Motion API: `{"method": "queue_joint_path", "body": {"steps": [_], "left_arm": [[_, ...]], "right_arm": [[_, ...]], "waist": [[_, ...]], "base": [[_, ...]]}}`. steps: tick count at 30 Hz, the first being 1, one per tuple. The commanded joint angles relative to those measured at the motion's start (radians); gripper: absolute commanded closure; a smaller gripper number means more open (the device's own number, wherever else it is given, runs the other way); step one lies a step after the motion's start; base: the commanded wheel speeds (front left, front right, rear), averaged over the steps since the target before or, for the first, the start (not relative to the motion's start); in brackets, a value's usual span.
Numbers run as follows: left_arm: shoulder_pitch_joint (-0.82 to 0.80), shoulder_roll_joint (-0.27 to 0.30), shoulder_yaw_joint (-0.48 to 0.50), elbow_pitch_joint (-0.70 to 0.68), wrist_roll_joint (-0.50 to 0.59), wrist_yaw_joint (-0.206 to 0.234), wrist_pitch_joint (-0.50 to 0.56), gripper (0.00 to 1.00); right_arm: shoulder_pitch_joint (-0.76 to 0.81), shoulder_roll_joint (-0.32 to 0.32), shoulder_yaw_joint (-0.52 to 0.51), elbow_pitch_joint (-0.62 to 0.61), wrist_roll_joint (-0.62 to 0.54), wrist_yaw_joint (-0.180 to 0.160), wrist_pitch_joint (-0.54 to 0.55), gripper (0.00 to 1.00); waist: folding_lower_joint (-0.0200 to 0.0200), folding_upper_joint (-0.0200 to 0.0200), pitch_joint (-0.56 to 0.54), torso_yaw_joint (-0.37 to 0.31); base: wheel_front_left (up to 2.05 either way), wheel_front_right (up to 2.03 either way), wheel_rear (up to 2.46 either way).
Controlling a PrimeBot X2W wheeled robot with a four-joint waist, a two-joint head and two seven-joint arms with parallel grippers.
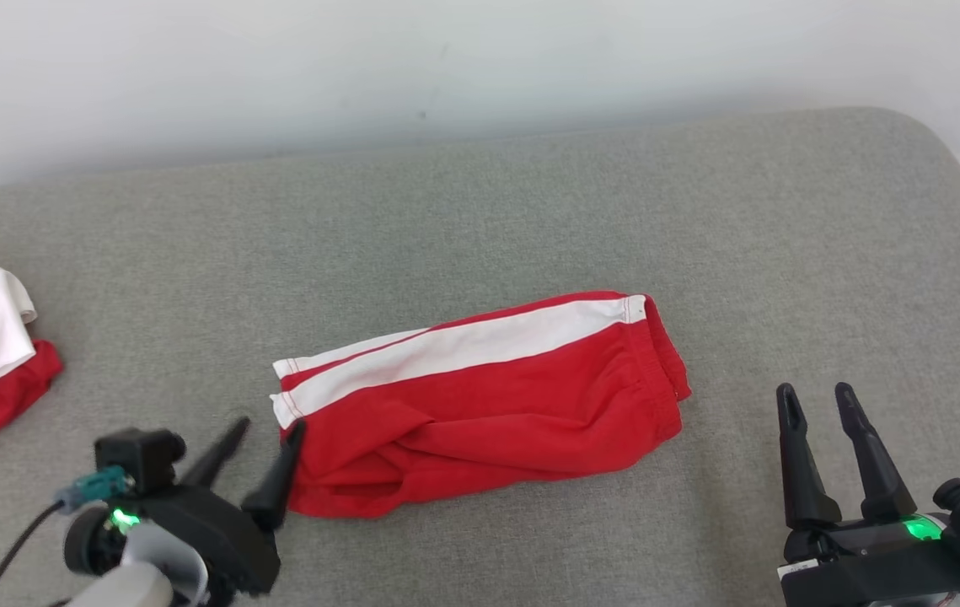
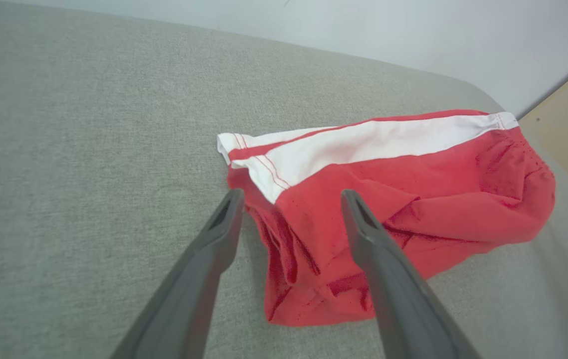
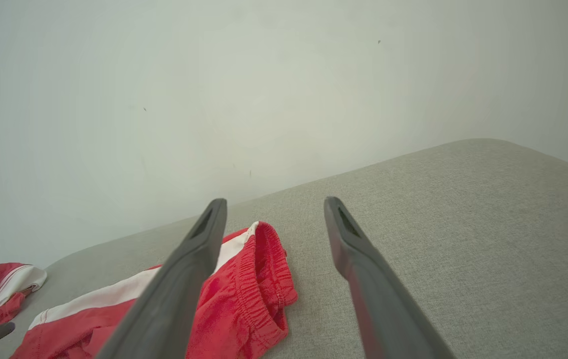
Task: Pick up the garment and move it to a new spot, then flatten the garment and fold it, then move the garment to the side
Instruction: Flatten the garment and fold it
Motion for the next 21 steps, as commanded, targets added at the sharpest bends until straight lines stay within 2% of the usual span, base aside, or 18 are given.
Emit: {"method": "queue_joint_path", "body": {"steps": [1,3,4,7,15,21], "left_arm": [[0.017,-0.007,0.032,-0.005,0.032,0.01,-0.005,0.0],[0.044,-0.024,0.123,-0.03,0.106,0.025,-0.005,0.0],[0.091,-0.047,0.225,-0.062,0.191,0.033,-0.004,0.0],[0.157,-0.092,0.372,-0.126,0.317,0.026,-0.004,0.0],[0.336,-0.214,0.649,-0.272,0.63,0.032,-0.004,0.0],[0.452,-0.309,0.781,-0.338,0.782,-0.003,-0.004,0.0]], "right_arm": [[0.0,-0.005,-0.002,-0.002,-0.005,0.0,-0.002,0.0],[0.005,-0.006,-0.009,-0.004,-0.007,0.001,-0.002,0.0],[0.01,-0.005,-0.014,-0.006,-0.011,0.001,-0.002,0.0],[0.017,-0.002,-0.018,-0.008,-0.018,0.001,-0.002,0.0],[0.03,0.012,-0.037,-0.014,-0.053,0.001,-0.001,0.0],[0.044,0.029,-0.06,-0.018,-0.073,0.001,-0.001,0.0]], "waist": [[0.0001,0.0,-0.012,0.011],[0.0001,0.0,-0.023,0.021],[0.0001,0.0,-0.034,0.031],[0.0001,0.0,-0.048,0.047],[0.0001,0.0,-0.071,0.077],[0.0001,0.0,-0.074,0.092]], "base": [[0.0,0.0,0.0],[0.0,0.0,0.0],[0.0,0.0,0.0],[0.0,0.0,0.0],[0.0,0.0,0.0],[0.0,0.0,0.0]]}}
